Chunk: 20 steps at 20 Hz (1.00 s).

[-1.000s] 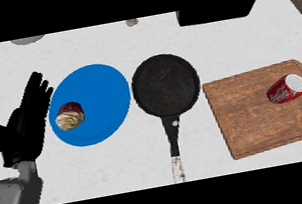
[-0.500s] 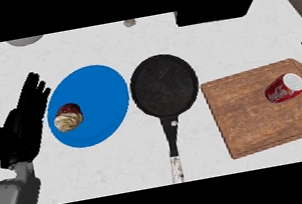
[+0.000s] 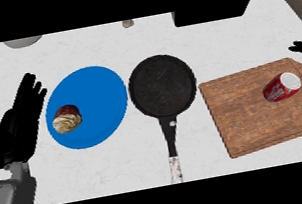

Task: Pick the can from the cutting board and place it in the pan

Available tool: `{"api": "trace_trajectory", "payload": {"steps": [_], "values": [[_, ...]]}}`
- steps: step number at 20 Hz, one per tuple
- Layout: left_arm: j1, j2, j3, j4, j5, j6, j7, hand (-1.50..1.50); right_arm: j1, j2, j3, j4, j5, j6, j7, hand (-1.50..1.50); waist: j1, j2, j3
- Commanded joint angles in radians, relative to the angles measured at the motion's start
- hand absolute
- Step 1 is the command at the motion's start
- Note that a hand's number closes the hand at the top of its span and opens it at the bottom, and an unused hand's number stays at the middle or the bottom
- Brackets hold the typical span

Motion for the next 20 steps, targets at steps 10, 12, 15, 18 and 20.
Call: {"api": "trace_trajectory", "payload": {"steps": [10,12,15,18,20], "values": [[-0.001,-0.048,0.025,-0.004,-0.073,-0.015,0.000,0.00,-0.018,0.206,-0.009,-0.016,0.191,0.067,0.094,-1.50,0.003,0.001,0.001],[0.017,-0.047,0.047,-0.010,-0.046,-0.053,-0.016,0.00,-0.052,0.223,-0.041,-0.008,0.198,0.112,0.132,-1.50,0.003,0.001,0.001],[0.008,-0.066,0.040,-0.030,-0.079,-0.028,0.010,0.00,-0.023,0.217,-0.061,0.031,0.254,0.075,0.066,-1.50,0.002,0.001,0.001],[-0.003,-0.053,0.085,-0.008,-0.046,-0.069,0.018,0.00,-0.090,0.281,-0.048,0.107,0.301,0.078,0.064,-1.50,0.004,0.002,0.001],[0.016,-0.070,0.061,-0.020,-0.078,-0.065,0.010,0.00,-0.037,0.260,-0.070,0.145,0.321,0.021,-0.020,-1.50,0.002,0.001,0.001]]}}
